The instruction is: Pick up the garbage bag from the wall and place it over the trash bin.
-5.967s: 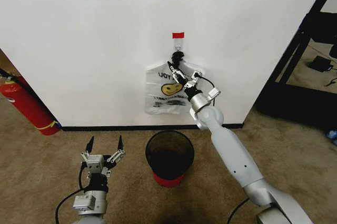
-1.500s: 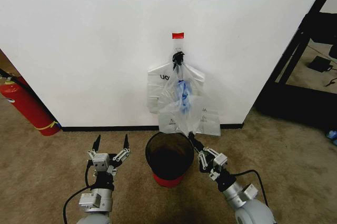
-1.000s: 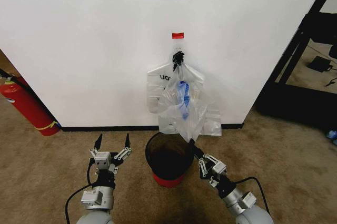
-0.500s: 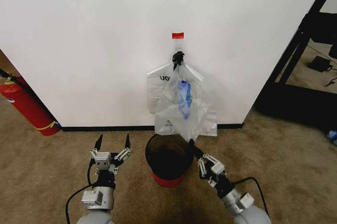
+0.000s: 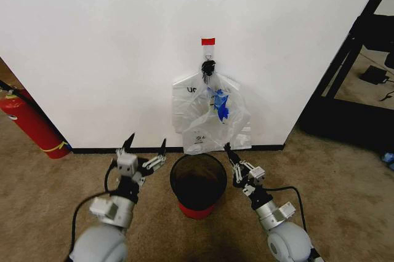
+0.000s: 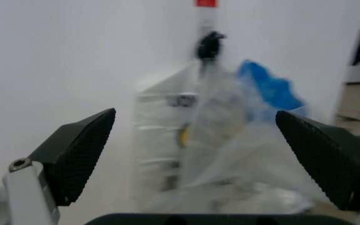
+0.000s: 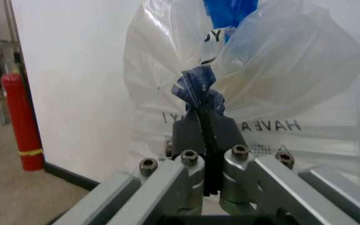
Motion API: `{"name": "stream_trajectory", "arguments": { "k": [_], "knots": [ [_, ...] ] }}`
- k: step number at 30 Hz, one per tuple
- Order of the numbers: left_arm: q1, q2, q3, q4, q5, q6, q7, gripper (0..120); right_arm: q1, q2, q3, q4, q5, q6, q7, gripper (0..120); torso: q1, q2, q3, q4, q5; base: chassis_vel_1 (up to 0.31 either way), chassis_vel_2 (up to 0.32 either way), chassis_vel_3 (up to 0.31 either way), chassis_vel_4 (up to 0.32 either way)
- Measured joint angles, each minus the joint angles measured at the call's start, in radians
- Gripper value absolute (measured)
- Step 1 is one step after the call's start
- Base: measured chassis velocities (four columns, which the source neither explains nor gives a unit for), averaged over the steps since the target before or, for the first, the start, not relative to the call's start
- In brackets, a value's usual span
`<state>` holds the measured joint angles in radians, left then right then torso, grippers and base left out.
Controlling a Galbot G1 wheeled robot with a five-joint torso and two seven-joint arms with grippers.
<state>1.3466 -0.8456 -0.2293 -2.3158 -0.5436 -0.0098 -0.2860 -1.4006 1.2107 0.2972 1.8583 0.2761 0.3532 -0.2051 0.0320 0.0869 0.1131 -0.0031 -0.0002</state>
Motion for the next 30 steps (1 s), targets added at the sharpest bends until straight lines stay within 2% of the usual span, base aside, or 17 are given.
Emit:
{"name": "stream_trajectory", "arguments": {
  "k": [1, 2, 5, 7, 8, 9, 10, 12, 14, 16, 19, 21, 24, 30],
  "knots": [
    [-0.053, 0.034, 0.036, -0.009, -0.069, 0.031, -0.013, 100, 0.005, 0.000, -0.002, -0.008, -0.013, 0.001, 0.004, 0, 0.000, 0.000, 0.000, 0.0001, 0.0002, 0.000, 0.000, 0.000, 0.000],
    [-0.053, 0.034, 0.036, -0.009, -0.069, 0.031, -0.013, 100, 0.005, 0.000, -0.002, -0.008, -0.013, 0.001, 0.004, 0, 0.000, 0.000, 0.000, 0.0001, 0.0002, 0.000, 0.000, 0.000, 0.000],
    [-0.274, 0.119, 0.177, -0.026, -0.290, 0.121, -0.050, 100, 0.019, 0.004, -0.007, -0.035, -0.049, 0.012, 0.011, 0, 0.000, 0.000, 0.000, 0.0000, -0.0001, 0.000, 0.000, 0.000, 0.000],
    [-0.428, 0.144, 0.271, -0.028, -0.391, 0.162, -0.075, 100, 0.021, 0.006, -0.011, -0.043, -0.062, 0.015, 0.014, 0, 0.000, 0.000, 0.000, -0.0003, 0.0002, 0.000, 0.000, 0.000, 0.000],
    [-0.507, 0.147, 0.321, -0.027, -0.434, 0.180, -0.087, 100, 0.021, 0.007, -0.012, -0.044, -0.066, 0.016, 0.015, 0, 0.000, 0.000, 0.000, -0.0003, 0.0002, 0.000, 0.000, 0.000, 0.000],
    [-0.507, 0.147, 0.321, -0.027, -0.434, 0.180, -0.087, 100, 0.021, 0.007, -0.012, -0.044, -0.066, 0.016, 0.015, 0, 0.000, 0.000, 0.000, -0.0003, 0.0002, 0.000, 0.000, 0.000, 0.000],
    [-0.571, 0.146, 0.362, -0.025, -0.464, 0.192, -0.094, 100, 0.021, 0.007, -0.012, -0.044, -0.070, 0.017, 0.015, 0, 0.000, 0.000, 0.000, 0.0000, 0.0000, 0.000, 0.000, 0.000, 0.000],
    [-0.744, 0.124, 0.491, -0.005, -0.540, 0.223, -0.120, 100, 0.017, 0.006, -0.009, -0.042, -0.076, 0.018, 0.017, 0, 0.000, 0.000, 0.000, 0.0000, 0.0002, 0.000, 0.000, 0.000, 0.000],
    [-0.855, 0.100, 0.588, 0.014, -0.621, 0.246, -0.145, 100, 0.014, 0.004, -0.005, -0.039, -0.078, 0.018, 0.019, 0, 0.000, 0.000, 0.000, -0.0005, 0.0000, 0.000, 0.000, 0.000, 0.000],
    [-0.928, 0.082, 0.644, 0.030, -0.703, 0.272, -0.166, 100, 0.012, 0.001, -0.003, -0.036, -0.080, 0.018, 0.020, 0, 0.000, 0.000, 0.000, -0.0004, 0.0004, 0.000, 0.000, 0.000, 0.000],
    [-0.986, 0.064, 0.690, 0.063, -0.753, 0.299, -0.178, 100, 0.010, 0.000, -0.001, -0.033, -0.080, 0.019, 0.021, 0, 0.000, 0.000, 0.000, 0.0002, 0.0002, 0.000, 0.000, 0.000, 0.000],
    [-1.034, 0.041, 0.726, 0.121, -0.756, 0.312, -0.185, 99, 0.007, 0.000, 0.000, -0.030, -0.081, 0.020, 0.021, 0, 0.000, 0.000, 0.000, 0.0002, 0.0003, 0.000, 0.000, 0.000, 0.000],
    [-1.066, 0.014, 0.747, 0.202, -0.726, 0.322, -0.198, 99, 0.002, 0.001, 0.001, -0.022, -0.083, 0.021, 0.021, 0, 0.000, 0.000, 0.000, -0.0001, 0.0003, 0.000, 0.000, 0.000, 0.000],
    [-1.085, 0.000, 0.766, 0.281, -0.664, 0.344, -0.207, 98, -0.007, -0.004, 0.005, -0.012, -0.086, 0.022, 0.019, 0, 0.000, 0.000, 0.000, 0.0001, 0.0003, 0.000, 0.000, 0.000, 0.000]
  ]
}}
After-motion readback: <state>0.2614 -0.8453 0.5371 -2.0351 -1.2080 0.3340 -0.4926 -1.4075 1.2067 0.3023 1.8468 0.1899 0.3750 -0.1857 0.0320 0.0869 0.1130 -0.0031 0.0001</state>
